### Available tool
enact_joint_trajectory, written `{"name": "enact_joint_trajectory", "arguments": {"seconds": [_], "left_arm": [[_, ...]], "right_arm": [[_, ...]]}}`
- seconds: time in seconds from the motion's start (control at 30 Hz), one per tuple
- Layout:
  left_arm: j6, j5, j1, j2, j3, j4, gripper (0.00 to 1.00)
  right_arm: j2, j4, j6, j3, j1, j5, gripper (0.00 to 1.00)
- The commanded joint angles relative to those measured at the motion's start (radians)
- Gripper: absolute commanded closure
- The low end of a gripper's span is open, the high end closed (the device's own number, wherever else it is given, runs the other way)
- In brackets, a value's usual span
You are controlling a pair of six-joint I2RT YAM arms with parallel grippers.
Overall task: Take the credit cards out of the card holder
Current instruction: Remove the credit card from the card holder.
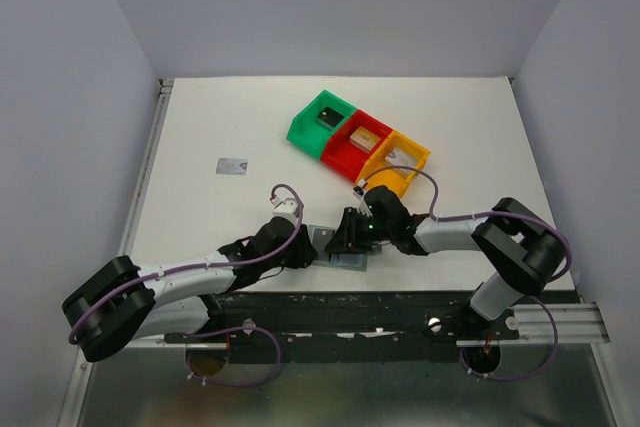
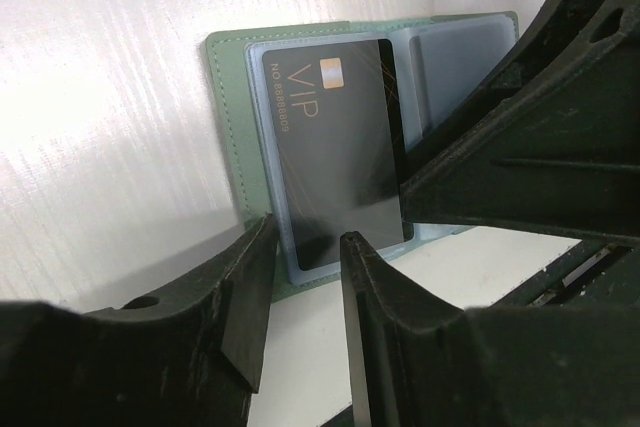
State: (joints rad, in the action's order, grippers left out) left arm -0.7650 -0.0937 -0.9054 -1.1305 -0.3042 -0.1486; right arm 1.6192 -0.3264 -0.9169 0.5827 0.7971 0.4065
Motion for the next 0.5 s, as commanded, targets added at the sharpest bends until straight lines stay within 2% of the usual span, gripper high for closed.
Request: {"name": "enact_joint_trajectory", "arguments": {"seconds": [0.0,0.27,0.47], "left_arm": [[-0.01,-0.026,-0.003,0.0,0.02,0.047,0.56],[-0.01,-0.028,-0.003,-0.014,0.02,0.052,0.66],[-0.005,-0.026,-0.003,-0.012,0.022,0.053,0.67]], "right_arm": [[0.021,-0.051,-0.016,0.012,0.001,0.003,0.59],[0.028,-0.086,-0.039,0.002,0.001,0.002,0.59],[0.042,-0.094,-0.048,-0.006,-0.006,-0.006,0.59]]}}
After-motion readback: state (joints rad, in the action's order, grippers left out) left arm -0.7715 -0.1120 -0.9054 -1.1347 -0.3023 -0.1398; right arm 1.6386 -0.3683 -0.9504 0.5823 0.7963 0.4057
